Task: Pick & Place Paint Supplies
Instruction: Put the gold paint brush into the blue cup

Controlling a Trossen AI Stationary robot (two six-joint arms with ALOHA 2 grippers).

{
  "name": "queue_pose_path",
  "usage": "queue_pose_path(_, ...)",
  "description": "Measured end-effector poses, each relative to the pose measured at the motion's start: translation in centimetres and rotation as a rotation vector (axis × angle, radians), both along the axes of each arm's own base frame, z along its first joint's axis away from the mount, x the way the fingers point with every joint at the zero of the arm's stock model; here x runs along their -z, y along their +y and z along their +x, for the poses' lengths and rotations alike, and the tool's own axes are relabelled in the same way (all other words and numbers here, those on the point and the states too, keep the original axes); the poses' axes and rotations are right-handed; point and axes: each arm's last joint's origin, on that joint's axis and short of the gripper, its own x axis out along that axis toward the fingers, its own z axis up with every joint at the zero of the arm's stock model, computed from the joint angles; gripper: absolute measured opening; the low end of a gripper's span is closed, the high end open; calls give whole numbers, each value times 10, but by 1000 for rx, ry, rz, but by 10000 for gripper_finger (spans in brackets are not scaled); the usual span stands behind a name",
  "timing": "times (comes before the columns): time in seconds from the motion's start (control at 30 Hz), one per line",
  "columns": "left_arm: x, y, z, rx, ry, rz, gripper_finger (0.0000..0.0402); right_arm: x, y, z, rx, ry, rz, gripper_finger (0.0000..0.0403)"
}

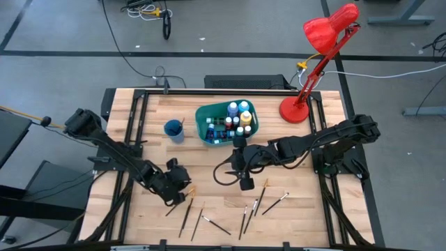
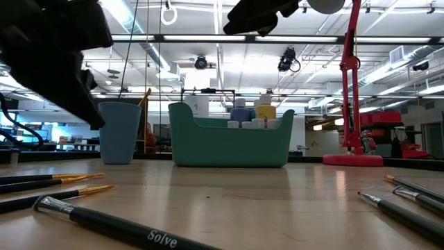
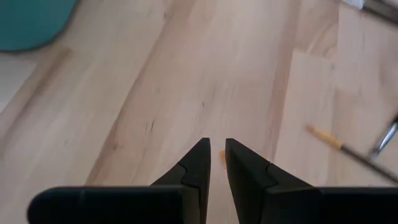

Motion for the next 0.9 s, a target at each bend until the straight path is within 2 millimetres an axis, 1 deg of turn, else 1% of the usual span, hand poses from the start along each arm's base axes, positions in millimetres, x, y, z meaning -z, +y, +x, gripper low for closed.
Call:
queue_pose_path(0.1, 7, 2, -4, 12, 7, 7, 59, 0, 0, 0, 24, 4, 32, 192)
queue_pose_path(0.2, 10, 2, -4, -8, -29, -44, 59, 0, 0, 0, 43, 7, 58, 192)
queue_pose_path(0.3, 10, 0, -3, 32, -18, -95, 63, 0, 0, 0, 43, 7, 59, 192)
queue_pose_path(0.43, 11, -2, -4, 130, 17, -82, 81, 0, 0, 0, 43, 8, 58, 192)
queue_pose_path(0.5, 11, -2, -4, 143, 20, -78, 95, 0, 0, 0, 43, 8, 58, 192)
queue_pose_path(0.57, 12, -2, -3, 129, 18, -89, 109, 0, 0, 0, 43, 8, 58, 192)
queue_pose_path(0.7, 23, -8, -1, 79, 30, -132, 129, 1, 0, -1, 43, 17, 55, 192)
queue_pose_path(0.83, 42, -9, 0, 0, 88, -127, 137, 3, -1, -2, 44, 43, 49, 192)
queue_pose_path(0.9, 48, -12, 3, -50, 82, -161, 136, 4, -1, -3, 44, 57, 45, 192)
